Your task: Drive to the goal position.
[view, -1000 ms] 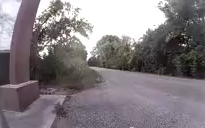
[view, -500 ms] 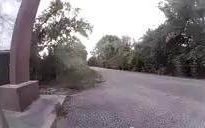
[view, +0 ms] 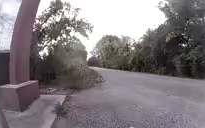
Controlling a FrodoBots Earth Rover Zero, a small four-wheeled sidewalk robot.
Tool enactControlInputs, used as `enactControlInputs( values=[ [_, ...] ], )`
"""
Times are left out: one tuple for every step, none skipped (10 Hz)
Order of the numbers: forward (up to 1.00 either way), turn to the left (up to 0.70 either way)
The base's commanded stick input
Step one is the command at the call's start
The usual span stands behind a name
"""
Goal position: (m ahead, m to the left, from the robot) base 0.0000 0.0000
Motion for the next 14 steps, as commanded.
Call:
enactControlInputs(
  values=[
    [0.04,0.0],
    [0.04,0.0],
    [0.04,0.0],
    [0.04,0.0],
    [0.04,0.0],
    [0.04,0.0],
    [0.04,0.0],
    [0.04,0.0],
    [0.05,0.0],
    [0.05,0.0],
    [0.05,0.0],
    [0.05,0.0],
    [0.05,0.0],
    [0.05,0.0]
  ],
)
